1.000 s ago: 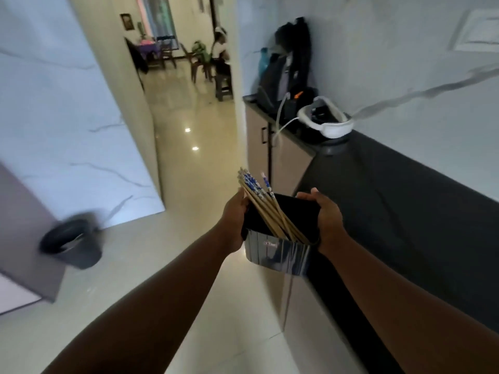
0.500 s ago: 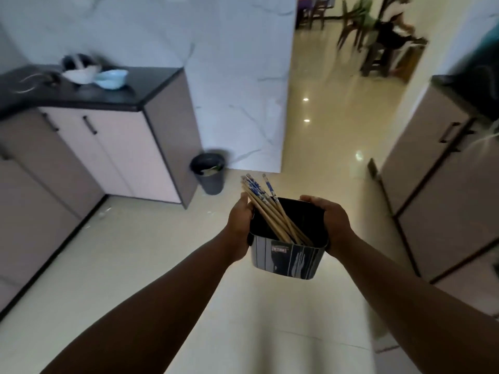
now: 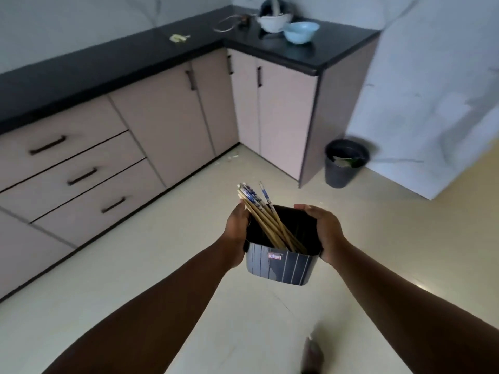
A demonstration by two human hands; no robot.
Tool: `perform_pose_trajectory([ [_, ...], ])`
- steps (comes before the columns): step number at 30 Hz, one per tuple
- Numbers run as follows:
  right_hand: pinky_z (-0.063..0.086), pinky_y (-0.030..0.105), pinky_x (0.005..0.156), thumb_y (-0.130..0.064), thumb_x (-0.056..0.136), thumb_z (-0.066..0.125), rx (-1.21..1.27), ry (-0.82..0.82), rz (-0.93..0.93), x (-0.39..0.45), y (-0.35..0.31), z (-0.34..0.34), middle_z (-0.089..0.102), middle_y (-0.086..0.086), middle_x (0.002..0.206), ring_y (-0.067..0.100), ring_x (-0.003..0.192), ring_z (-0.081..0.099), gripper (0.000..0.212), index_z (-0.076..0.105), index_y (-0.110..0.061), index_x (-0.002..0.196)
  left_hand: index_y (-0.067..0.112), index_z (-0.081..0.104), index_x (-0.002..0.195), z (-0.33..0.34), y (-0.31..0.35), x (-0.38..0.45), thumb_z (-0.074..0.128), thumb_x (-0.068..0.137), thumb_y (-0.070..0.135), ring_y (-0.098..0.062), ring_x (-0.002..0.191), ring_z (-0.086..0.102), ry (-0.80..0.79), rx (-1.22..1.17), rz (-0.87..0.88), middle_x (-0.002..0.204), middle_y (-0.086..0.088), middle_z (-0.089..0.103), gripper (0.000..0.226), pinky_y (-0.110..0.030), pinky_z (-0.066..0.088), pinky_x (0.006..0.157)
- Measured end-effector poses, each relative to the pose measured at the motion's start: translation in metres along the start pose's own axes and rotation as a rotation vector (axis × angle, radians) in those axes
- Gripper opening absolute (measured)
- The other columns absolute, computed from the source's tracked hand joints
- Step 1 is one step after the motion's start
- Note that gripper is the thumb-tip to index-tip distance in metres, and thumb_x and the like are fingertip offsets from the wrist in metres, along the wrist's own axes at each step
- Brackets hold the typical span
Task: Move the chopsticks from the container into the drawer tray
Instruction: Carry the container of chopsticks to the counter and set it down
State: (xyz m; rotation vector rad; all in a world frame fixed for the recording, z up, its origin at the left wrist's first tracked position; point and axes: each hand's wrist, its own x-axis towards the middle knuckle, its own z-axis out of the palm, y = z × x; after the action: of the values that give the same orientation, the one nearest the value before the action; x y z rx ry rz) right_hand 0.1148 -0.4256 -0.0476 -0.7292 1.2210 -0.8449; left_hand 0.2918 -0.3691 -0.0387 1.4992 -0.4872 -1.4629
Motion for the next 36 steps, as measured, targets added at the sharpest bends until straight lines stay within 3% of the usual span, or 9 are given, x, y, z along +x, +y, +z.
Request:
perform_pose_trajectory([
  [5, 0.051, 0.047, 0.097, -0.013, 0.089, 0.053, -0.087, -0.183, 0.079, 0.057, -0.005, 0.069, 0.074, 0.017, 0.103, 0.037, 0.101, 0.068, 0.025, 0.077, -0.010, 0.092, 0.017, 0.071, 0.113, -0.042, 0.025, 0.018, 0.026, 0.095, 0.058, -0.026, 0.105, 0.068, 0.209, -0.039, 0.052, 0.109, -0.007, 0.074, 0.064, -0.044, 0.044, 0.104],
  [12, 0.054, 0.044, 0.091, -0.017, 0.091, 0.048, -0.302, -0.443, 0.100, 0.111, -0.041, 0.172, 0.074, 0.014, 0.103, 0.033, 0.098, 0.068, 0.030, 0.078, -0.014, 0.091, 0.014, 0.070, 0.115, -0.090, 0.067, 0.033, 0.018, 0.096, 0.059, -0.026, 0.106, 0.067, 0.413, -0.218, 0.139, 0.111, -0.009, 0.073, 0.071, -0.043, 0.043, 0.105],
  [16, 0.054, 0.044, 0.088, -0.018, 0.092, 0.047, -0.383, -0.563, 0.124, 0.123, -0.039, 0.241, 0.073, 0.015, 0.104, 0.035, 0.098, 0.068, 0.032, 0.078, -0.015, 0.090, 0.014, 0.072, 0.108, -0.135, 0.083, 0.032, 0.017, 0.099, 0.056, -0.025, 0.104, 0.069, 0.495, -0.318, 0.214, 0.108, -0.010, 0.074, 0.070, -0.039, 0.047, 0.098],
  [19, 0.053, 0.045, 0.088, -0.018, 0.092, 0.047, -0.434, -0.618, 0.127, 0.125, -0.030, 0.297, 0.074, 0.015, 0.102, 0.036, 0.097, 0.068, 0.032, 0.079, -0.016, 0.089, 0.018, 0.072, 0.103, -0.178, 0.093, 0.031, 0.017, 0.098, 0.058, -0.024, 0.106, 0.068, 0.568, -0.363, 0.232, 0.108, -0.008, 0.074, 0.069, -0.037, 0.048, 0.095],
  [23, 0.053, 0.045, 0.089, -0.018, 0.093, 0.048, -0.443, -0.668, 0.128, 0.130, -0.017, 0.374, 0.073, 0.019, 0.100, 0.035, 0.091, 0.069, 0.031, 0.078, -0.013, 0.087, 0.015, 0.066, 0.119, -0.247, 0.104, 0.041, 0.017, 0.096, 0.063, -0.027, 0.113, 0.064, 0.596, -0.428, 0.260, 0.115, -0.010, 0.071, 0.072, -0.045, 0.038, 0.109],
  [26, 0.055, 0.037, 0.077, -0.017, 0.093, 0.049, -0.447, -0.683, 0.134, 0.132, -0.012, 0.431, 0.074, 0.018, 0.095, 0.031, 0.084, 0.069, 0.033, 0.079, -0.015, 0.080, 0.015, 0.066, 0.119, -0.297, 0.124, 0.045, 0.017, 0.097, 0.062, -0.026, 0.111, 0.065, 0.595, -0.413, 0.289, 0.113, -0.009, 0.072, 0.071, -0.044, 0.040, 0.107],
  [29, 0.056, 0.038, 0.078, -0.019, 0.094, 0.048, -0.442, -0.710, 0.158, 0.131, -0.014, 0.487, 0.075, 0.017, 0.096, 0.032, 0.087, 0.070, 0.031, 0.078, -0.012, 0.090, 0.018, 0.066, 0.118, -0.347, 0.155, 0.044, 0.015, 0.097, 0.063, -0.023, 0.110, 0.065, 0.590, -0.374, 0.307, 0.114, -0.007, 0.072, 0.071, -0.040, 0.044, 0.102],
  [32, 0.055, 0.039, 0.080, -0.020, 0.095, 0.047, -0.431, -0.735, 0.147, 0.129, -0.022, 0.541, 0.074, 0.017, 0.099, 0.034, 0.091, 0.069, 0.031, 0.076, -0.010, 0.099, 0.018, 0.059, 0.128, -0.396, 0.185, 0.050, 0.011, 0.098, 0.060, -0.024, 0.117, 0.059, 0.615, -0.401, 0.343, 0.124, -0.008, 0.067, 0.071, -0.041, 0.039, 0.106],
  [36, 0.055, 0.038, 0.079, -0.019, 0.094, 0.048, -0.401, -0.739, 0.101, 0.145, -0.041, 0.606, 0.074, 0.017, 0.101, 0.034, 0.092, 0.069, 0.031, 0.076, -0.009, 0.101, 0.011, 0.068, 0.110, -0.442, 0.230, 0.075, 0.019, 0.099, 0.042, -0.029, 0.108, 0.063, 0.688, -0.384, 0.419, 0.109, -0.013, 0.072, 0.059, -0.040, 0.044, 0.095],
])
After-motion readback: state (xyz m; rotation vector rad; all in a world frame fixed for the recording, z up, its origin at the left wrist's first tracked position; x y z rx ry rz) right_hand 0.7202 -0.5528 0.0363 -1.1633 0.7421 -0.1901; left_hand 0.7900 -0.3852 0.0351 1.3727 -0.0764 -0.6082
